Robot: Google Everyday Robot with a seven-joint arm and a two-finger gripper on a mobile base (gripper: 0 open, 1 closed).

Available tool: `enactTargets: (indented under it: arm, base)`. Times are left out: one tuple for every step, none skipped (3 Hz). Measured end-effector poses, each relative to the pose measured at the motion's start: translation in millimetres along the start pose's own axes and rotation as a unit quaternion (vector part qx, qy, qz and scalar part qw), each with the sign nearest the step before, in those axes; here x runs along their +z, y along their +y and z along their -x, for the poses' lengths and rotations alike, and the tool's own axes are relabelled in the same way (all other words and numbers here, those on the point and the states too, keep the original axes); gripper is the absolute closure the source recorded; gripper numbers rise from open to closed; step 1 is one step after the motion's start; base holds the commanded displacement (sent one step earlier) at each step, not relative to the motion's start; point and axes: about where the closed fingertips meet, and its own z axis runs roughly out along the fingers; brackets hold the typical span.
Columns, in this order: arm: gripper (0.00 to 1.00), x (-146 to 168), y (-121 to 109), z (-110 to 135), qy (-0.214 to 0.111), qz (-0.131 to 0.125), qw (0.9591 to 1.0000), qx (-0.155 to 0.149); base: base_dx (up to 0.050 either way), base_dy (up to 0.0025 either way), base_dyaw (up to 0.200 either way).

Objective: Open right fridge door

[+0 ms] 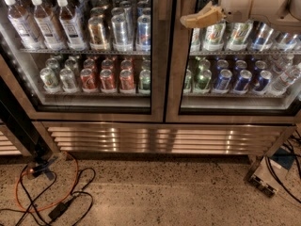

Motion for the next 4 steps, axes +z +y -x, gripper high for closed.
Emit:
enactTargets:
  arm:
    - [0.23, 3.9, -2.8, -1.6, -0.004, 0.003, 1.0, 0.003]
    - [0.29, 10.0, -7.6, -6.4, -0.008, 0.01, 0.9999, 0.009]
    - [0.4, 16.8, -8.4, -13.2, -0.011, 0.018, 0.9995, 0.023]
    - [0.36, 26.7, -5.9, -20.7, -0.018, 0.032, 0.9984, 0.044]
  base:
    - [0.0, 0.0, 0.0]
    - [0.0, 0.0, 0.0]
    - [0.0, 0.0, 0.0]
    - [0.0, 0.0, 0.0]
